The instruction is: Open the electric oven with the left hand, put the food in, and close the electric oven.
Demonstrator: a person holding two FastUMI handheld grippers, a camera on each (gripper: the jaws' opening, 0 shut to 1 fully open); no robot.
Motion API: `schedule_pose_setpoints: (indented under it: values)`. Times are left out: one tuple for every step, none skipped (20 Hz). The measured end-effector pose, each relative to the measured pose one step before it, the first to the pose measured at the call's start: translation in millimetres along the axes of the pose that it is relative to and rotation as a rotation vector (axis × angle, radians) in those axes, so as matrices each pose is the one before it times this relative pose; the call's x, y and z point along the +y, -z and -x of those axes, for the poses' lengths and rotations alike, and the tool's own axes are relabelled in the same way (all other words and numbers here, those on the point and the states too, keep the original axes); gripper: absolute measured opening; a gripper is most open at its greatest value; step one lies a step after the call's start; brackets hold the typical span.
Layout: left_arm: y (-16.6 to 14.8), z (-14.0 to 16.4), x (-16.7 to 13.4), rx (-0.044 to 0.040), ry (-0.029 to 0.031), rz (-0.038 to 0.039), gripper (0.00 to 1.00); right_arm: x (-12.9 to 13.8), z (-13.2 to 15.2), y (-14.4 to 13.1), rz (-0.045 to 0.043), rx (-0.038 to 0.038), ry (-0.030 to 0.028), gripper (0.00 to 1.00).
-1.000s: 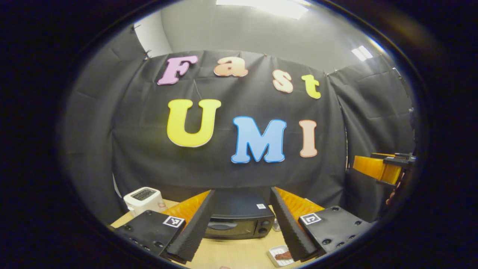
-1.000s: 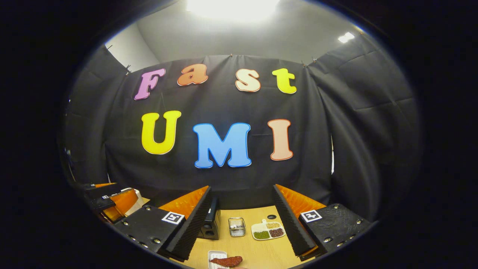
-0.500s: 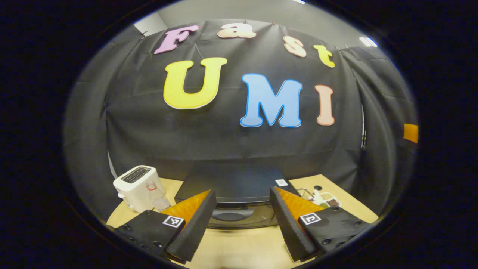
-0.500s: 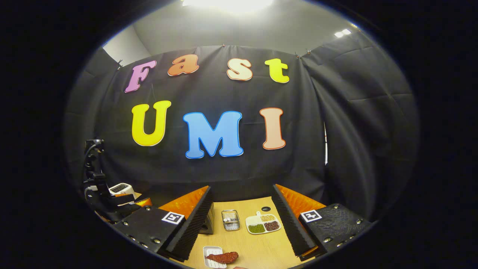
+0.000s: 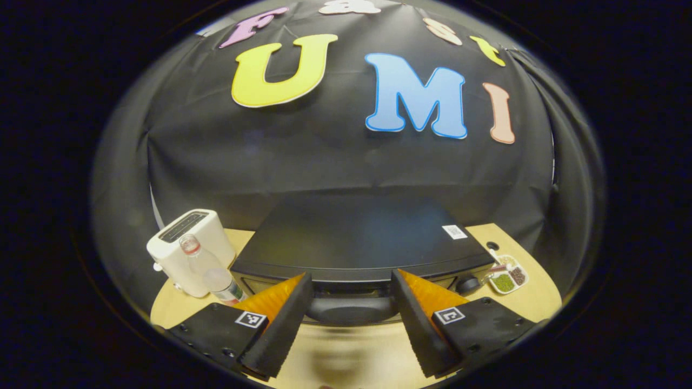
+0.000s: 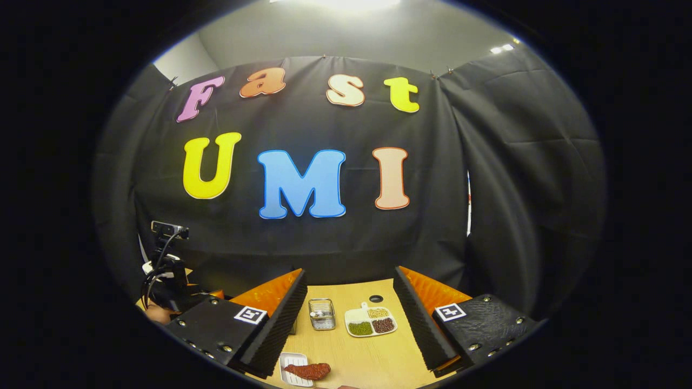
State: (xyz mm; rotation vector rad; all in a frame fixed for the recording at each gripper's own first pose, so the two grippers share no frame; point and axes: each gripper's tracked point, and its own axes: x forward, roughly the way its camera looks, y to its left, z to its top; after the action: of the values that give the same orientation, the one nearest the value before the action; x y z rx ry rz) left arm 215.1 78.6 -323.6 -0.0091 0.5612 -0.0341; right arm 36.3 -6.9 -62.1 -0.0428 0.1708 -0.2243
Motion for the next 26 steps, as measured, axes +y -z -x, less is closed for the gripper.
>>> schedule_pose_setpoints:
  values:
    - [4.65, -4.26, -1.68, 0.0102, 0.00277, -0.00665, 0.97, 1.58, -2.07, 0.72, 0.00461, 0.0051, -0.00423, 0.97]
    - [5.05, -0.5, -0.69, 0.01461, -0.00485, -0.00469, 1.0, 1.18, -1.96, 1.14, 0.00314, 0.00451, -0.00212, 0.98]
    - [-0.95, -0.99, 0.65, -0.01277, -0.00094, -0.00793, 0.98, 0.47, -2.54, 0.34, 0.00234, 0.003, 0.00057, 0.98]
    - [2.28, -1.29, 0.38, 0.00355, 0.0005, -0.01207, 1.0, 0.46, -1.72, 0.95, -0.00156, 0.00215, 0.00069, 0.98]
    - [-0.77, 3.17, -0.54, -0.0115, 0.00031, -0.00117, 0.97, 1.09, -2.24, -0.12, -0.00576, 0.00125, 0.00007, 0.98]
    - [1.49, -1.38, 0.19, 0.00223, 0.00143, 0.00251, 1.0, 3.47, -2.02, 0.82, -0.00683, 0.00311, -0.0075, 0.97]
    - [0.43, 1.17, 0.71, -0.00558, -0.00568, 0.00749, 0.98, 3.48, -2.12, 1.16, -0.0024, 0.00485, -0.00597, 0.97]
    - [0.66, -0.07, -0.23, 0.00076, -0.00353, 0.00629, 0.98, 1.74, -1.94, 1.49, 0.00033, 0.00275, -0.00614, 0.98]
    - [0.5, 0.7, 0.39, -0.00623, -0.00552, 0.00239, 0.98, 3.3, -0.69, -0.66, -0.00086, 0.00033, -0.00843, 0.98]
    - [0.34, 1.93, -0.12, -0.00684, -0.00359, -0.00188, 0.98, 2.51, -0.62, 0.1, -0.00012, -0.001, -0.00886, 0.98]
    - [3.34, 3.25, -0.17, -0.00508, -0.00154, -0.00198, 0.98, 2.54, 0.55, -1.13, 0.0037, -0.00318, -0.00889, 0.98]
    - [1.54, 4.47, -0.35, -0.00392, -0.00068, 0.00165, 0.98, 1.33, 1.19, -0.3, 0.00596, -0.00285, -0.00822, 0.98]
    - [4.55, 5.88, 0.06, 0.00111, -0.00114, 0.00406, 0.98, 0.44, 0.67, -0.9, 0.00583, -0.00232, -0.00723, 0.98]
    - [4.55, 6.02, -0.1, 0.00179, -0.00174, 0.00106, 1.0, -0.67, 0.9, 1.15, 0.0042, -0.00015, -0.00448, 0.97]
    - [6.35, 5.57, -0.38, 0.00622, -0.00139, -0.00263, 0.98, -0.69, 0.6, 0.08, -0.00102, 0.00189, -0.00306, 0.97]
    - [6.43, 6.83, -0.35, 0.00504, -0.00049, -0.00169, 1.0, -1.18, 0.75, 1.02, -0.00535, 0.00244, -0.00173, 0.97]
    - [6.47, 6.77, -0.89, 0.00609, -0.0002, -0.00019, 1.0, -0.95, 0.0, 1.27, -0.00907, 0.00483, -0.00041, 0.97]
    - [6.95, 6.1, -0.37, 0.00757, 0.00077, 0.00073, 1.0, -0.21, 0.57, 2.59, -0.01103, 0.00753, 0.00022, 0.98]
    - [7.96, 5.16, -1.18, 0.00539, 0.00255, 0.00348, 1.0, 0.01, 0.24, 1.73, -0.00991, 0.00645, 0.00021, 0.98]
    - [6.37, 2.82, -0.29, 0.00645, 0.00324, 0.0053, 0.99, 0.79, 0.72, 1.72, -0.00745, 0.0057, -0.00101, 0.98]
    - [7.99, 4.99, -1.23, 0.00891, 0.00347, 0.00384, 0.98, 1.2, 0.41, 1.71, -0.00295, 0.00624, -0.00199, 0.98]
    - [6.82, 3.38, -0.64, 0.01104, 0.00492, 0.00345, 1.0, -0.22, -0.01, 3.46, 0.00002, 0.00643, -0.00204, 0.98]
    - [8.25, 2.56, 0.55, 0.01422, 0.00851, 0.00561, 0.98, 1.09, 0.25, 1.68, -0.00029, 0.00801, -0.00428, 0.98]
    - [7.45, 3.02, -1.17, 0.01602, 0.00702, 0.00688, 1.0, 1.0, 0.34, 2.42, -0.00147, 0.00728, -0.0046, 0.98]
    - [7.86, 2.48, 0.15, 0.01363, 0.00429, -0.00234, 1.0, 0.45, 0.22, 1.04, -0.00224, 0.00537, -0.00269, 0.98]
    - [6.95, 1.99, 0.17, 0.01052, 0.00106, -0.01112, 0.98, 0.45, 0.5, 1.73, -0.00204, 0.00225, -0.0023, 0.98]
